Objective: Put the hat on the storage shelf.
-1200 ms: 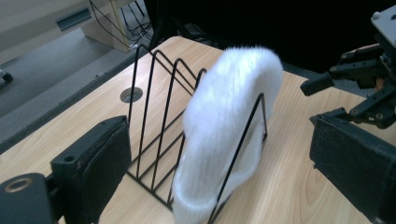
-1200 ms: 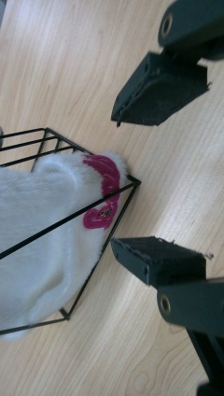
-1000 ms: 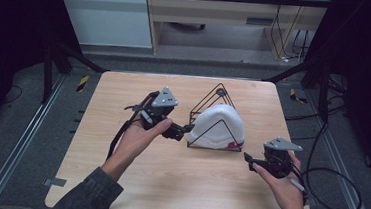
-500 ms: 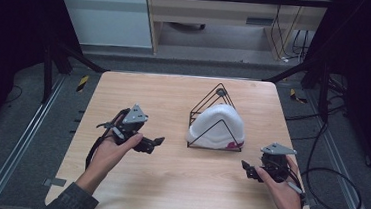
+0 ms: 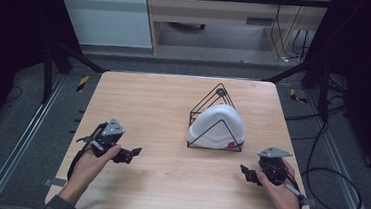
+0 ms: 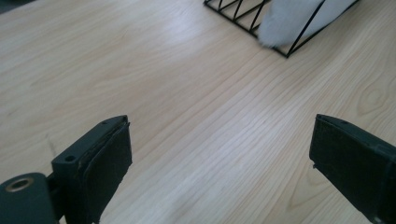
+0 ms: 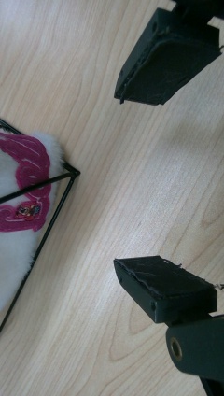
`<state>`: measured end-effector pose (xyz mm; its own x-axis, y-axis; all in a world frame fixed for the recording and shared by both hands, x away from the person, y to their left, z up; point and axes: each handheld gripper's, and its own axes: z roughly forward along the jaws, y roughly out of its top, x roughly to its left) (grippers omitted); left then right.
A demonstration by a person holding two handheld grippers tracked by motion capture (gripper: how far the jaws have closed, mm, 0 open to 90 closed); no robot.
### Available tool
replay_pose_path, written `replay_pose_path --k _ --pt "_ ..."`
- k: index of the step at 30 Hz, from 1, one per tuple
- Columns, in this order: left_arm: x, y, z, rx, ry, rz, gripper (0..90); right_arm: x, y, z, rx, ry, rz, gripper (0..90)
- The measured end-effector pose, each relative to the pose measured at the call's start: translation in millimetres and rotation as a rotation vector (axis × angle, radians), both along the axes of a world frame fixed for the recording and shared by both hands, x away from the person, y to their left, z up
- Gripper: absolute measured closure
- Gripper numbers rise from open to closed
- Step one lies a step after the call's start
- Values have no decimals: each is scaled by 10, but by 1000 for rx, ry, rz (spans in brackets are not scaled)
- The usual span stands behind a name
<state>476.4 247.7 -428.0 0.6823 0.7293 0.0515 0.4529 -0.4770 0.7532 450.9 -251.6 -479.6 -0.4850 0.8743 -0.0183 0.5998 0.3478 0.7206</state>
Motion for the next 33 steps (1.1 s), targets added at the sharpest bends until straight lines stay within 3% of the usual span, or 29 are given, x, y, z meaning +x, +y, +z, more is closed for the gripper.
replay_pose_path --k 3,13,21,28,30,33 --pt "-10 155 -109 -3 12 38 54 1 16 -84 -4 26 2 159" --pt "24 553 -485 -26 73 139 56 65 -35 -178 21 33 -25 148" --pt "45 689 -649 -30 84 195 59 109 -72 -268 49 31 -64 136" --pt "60 737 -757 -34 100 215 58 141 -32 -313 21 -8 -92 96" --pt "50 759 -780 -39 74 223 54 141 -31 -327 26 -21 -97 93" --pt "42 783 -791 -57 67 236 52 137 -29 -326 29 -19 -99 93"
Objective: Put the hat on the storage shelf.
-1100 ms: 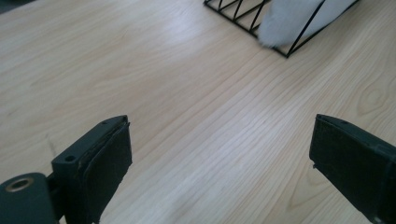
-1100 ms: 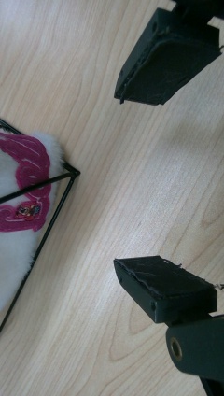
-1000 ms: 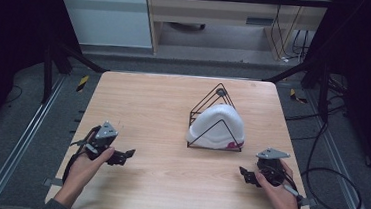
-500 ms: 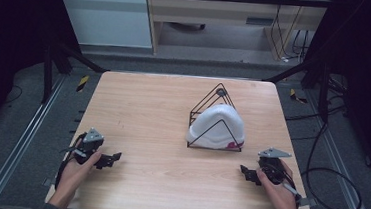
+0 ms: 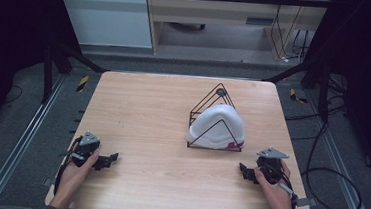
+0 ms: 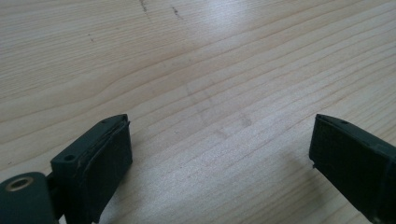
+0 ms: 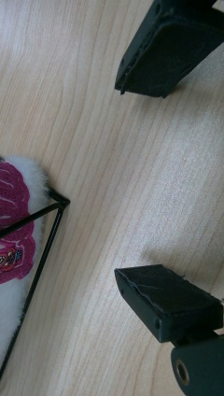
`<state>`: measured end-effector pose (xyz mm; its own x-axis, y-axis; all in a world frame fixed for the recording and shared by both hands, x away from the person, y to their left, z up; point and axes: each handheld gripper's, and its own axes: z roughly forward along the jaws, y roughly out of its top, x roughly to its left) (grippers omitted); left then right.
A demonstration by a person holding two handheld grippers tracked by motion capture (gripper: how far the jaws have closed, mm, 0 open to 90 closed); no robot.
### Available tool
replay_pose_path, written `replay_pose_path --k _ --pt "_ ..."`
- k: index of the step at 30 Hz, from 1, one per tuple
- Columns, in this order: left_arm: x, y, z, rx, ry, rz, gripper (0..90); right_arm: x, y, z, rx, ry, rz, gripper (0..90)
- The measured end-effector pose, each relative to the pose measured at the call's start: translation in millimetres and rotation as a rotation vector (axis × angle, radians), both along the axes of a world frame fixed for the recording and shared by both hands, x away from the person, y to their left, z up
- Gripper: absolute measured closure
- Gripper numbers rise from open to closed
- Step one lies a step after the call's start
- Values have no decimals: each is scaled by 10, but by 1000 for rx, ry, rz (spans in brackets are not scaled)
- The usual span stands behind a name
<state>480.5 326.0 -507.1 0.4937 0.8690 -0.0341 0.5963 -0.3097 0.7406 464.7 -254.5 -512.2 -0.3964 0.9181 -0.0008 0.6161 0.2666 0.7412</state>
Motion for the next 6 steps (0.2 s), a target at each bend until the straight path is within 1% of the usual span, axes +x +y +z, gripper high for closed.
replay_pose_path --k 2,3,6 --pt "-3 -5 -3 24 -5 -4 54 -4 3 -3 -4 -2 -1 92" --pt "-5 -15 -5 65 -8 -17 43 -4 5 -4 -3 -2 -3 92" --pt "-1 -23 -8 68 -4 -17 34 -9 16 1 4 5 -11 91"
